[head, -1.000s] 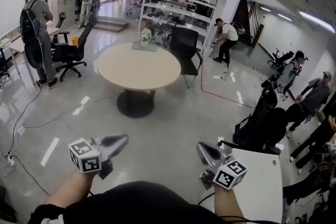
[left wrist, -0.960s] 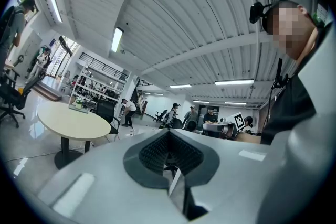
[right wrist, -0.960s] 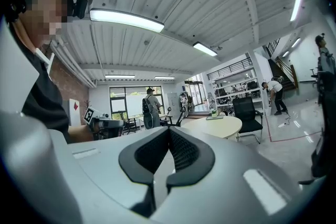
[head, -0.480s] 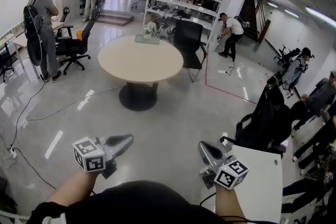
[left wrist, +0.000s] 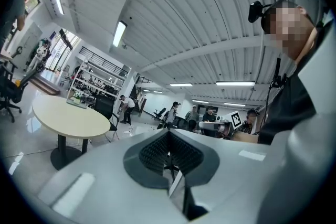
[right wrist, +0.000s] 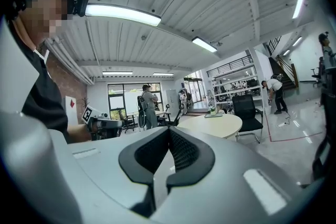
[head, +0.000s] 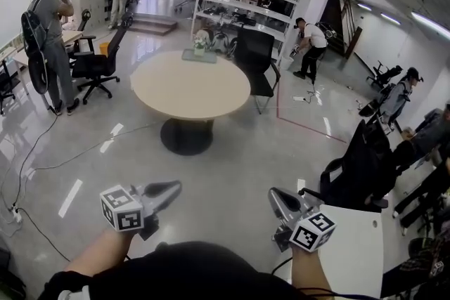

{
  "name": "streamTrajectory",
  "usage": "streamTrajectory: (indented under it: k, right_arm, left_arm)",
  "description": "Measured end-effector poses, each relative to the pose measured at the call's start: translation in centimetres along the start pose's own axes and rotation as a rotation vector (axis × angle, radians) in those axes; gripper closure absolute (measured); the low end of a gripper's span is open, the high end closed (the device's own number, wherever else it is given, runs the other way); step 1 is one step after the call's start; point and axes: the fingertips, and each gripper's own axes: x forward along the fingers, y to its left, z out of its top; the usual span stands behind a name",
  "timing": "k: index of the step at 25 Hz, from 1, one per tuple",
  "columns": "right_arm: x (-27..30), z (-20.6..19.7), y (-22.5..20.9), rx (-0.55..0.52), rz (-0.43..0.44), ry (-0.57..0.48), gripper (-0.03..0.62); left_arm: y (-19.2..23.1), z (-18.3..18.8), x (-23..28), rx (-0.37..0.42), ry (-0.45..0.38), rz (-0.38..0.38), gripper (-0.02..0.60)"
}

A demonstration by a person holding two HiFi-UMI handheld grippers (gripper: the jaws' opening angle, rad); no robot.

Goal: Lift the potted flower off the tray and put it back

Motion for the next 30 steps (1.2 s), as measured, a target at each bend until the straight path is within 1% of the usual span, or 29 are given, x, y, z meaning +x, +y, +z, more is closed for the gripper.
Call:
streamTrajectory:
  k: [8,12,16,19,23,26,30]
  right_arm:
    - [11.4,3.7,1.5,-0.022,-0.025,-0.034,0.579]
    - [16.5,4.3,2.1,-0.019,-0.031,-0.038,0.58]
    - [20.7,3.9,1.6,-0.002,-0.035,-0.029,0.579]
    - [23.3,3.6,0.5,0.004,-0.028,-0.008,0.579]
    - [25.9,3.8,-1.8,0.022,-0.021,-0.005,0.58]
    - [28.0,3.7,-4.5,0.036,0.0,0.002,0.579]
    - [30.9,4.5,-9.2,0.034,0.044,0.0,0.579]
  left_arm:
    - [11.2,6.6,-2.5,0.034,-0.025,-0.025,0.583]
    - [16.3,8.1,-4.0,0.035,-0.021,-0.025,0.583]
    - [20.5,8.6,-4.4,0.03,-0.009,-0.016,0.583]
    - [23.0,8.8,-3.8,0.016,-0.007,-0.005,0.583]
    - [25.8,8.6,-2.6,-0.005,0.004,0.017,0.583]
    - [27.6,8.6,-0.8,-0.013,0.011,0.042,0.583]
    - [30.2,9.2,3.0,-0.003,-0.001,0.082,0.583]
